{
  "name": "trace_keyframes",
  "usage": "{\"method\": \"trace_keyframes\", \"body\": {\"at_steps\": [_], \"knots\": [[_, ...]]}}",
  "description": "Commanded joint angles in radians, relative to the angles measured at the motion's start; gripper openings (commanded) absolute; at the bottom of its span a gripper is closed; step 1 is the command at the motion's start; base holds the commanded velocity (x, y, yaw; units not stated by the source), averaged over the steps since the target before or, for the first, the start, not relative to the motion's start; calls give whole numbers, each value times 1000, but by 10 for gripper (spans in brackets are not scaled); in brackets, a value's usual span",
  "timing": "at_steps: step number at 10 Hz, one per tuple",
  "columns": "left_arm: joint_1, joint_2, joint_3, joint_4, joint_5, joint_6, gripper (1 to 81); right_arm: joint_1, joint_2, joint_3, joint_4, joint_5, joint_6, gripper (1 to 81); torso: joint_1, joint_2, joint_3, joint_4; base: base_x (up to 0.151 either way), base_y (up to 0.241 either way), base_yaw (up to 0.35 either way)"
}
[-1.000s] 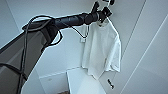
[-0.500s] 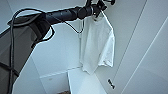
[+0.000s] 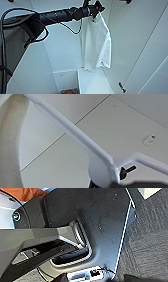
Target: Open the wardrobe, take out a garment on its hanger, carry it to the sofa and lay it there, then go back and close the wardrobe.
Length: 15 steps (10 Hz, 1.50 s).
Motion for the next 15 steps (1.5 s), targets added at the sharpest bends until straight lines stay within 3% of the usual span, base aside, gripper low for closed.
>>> {"method": "trace_keyframes", "body": {"at_steps": [1,2,3,4,5,6,7,9,10,11,13,14,15], "knots": [[-170,-33,34,100,20,24,10,24,-2,2,10,-57,4,811,0,0,0,-3,0,0,0],[-159,-36,38,115,48,24,10,25,-3,2,10,-57,4,811,0,0,0,18,0,0,0],[-150,-41,45,126,59,24,10,25,-3,2,12,-57,4,811,0,0,0,24,0,0,0],[-139,-50,54,141,60,24,10,22,-3,2,7,-55,2,811,0,0,0,46,0,0,0],[-136,-56,64,153,66,24,10,25,-3,4,7,-55,2,811,0,0,0,104,0,0,0],[-136,-57,73,173,92,24,10,27,-3,5,6,-55,2,811,0,0,0,138,0,0,0],[-136,-59,82,179,95,24,10,27,-3,5,7,-55,2,811,0,0,0,67,0,0,0],[-127,-67,109,181,97,24,10,28,-5,4,9,-55,2,811,0,0,0,128,0,0,0],[-118,-67,128,181,102,24,10,28,-5,5,7,-53,2,811,0,0,0,141,0,0,0],[-105,-68,155,181,102,24,10,28,-5,7,7,-49,2,811,0,0,99,143,0,0,0],[-78,-74,205,181,100,26,10,30,-5,7,6,-47,2,811,0,1,110,142,0,0,0],[-64,-74,215,181,100,26,10,31,-5,7,7,-47,2,811,1,1,55,142,0,0,0],[-44,-74,234,181,100,26,10,33,-5,7,7,-47,2,811,0,1,83,142,0,0,0]]}}
